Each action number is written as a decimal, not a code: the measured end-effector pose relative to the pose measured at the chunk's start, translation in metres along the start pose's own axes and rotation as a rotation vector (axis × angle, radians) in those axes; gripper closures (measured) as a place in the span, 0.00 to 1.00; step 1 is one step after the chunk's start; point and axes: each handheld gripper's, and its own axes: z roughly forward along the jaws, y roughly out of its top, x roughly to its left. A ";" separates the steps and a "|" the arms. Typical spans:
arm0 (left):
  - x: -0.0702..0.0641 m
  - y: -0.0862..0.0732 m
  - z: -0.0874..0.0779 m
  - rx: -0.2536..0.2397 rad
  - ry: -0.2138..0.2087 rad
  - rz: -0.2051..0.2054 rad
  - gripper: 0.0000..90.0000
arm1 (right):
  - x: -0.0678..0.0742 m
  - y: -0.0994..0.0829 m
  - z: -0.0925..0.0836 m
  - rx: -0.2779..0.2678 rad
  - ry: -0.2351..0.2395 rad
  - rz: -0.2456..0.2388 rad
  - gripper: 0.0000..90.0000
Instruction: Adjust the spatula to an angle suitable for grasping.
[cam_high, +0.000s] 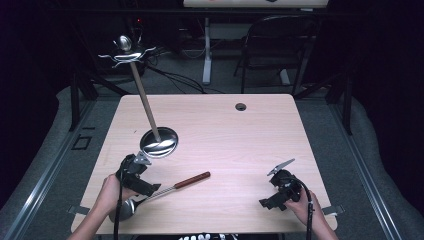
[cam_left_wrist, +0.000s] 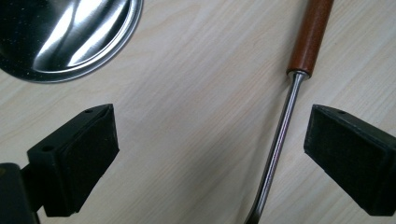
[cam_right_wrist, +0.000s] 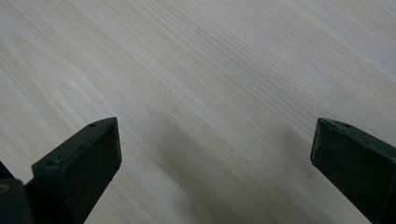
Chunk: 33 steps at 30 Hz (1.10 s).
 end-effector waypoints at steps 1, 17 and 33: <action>0.000 0.000 0.000 0.000 0.000 0.000 0.05 | 0.000 0.000 0.000 0.000 0.000 0.000 0.02; -0.016 0.016 0.015 0.040 -0.033 0.068 0.16 | 0.000 0.000 0.000 0.001 -0.001 0.001 0.02; -0.036 0.028 0.032 0.149 -0.100 0.166 0.58 | 0.000 -0.001 0.000 0.005 -0.011 -0.004 0.02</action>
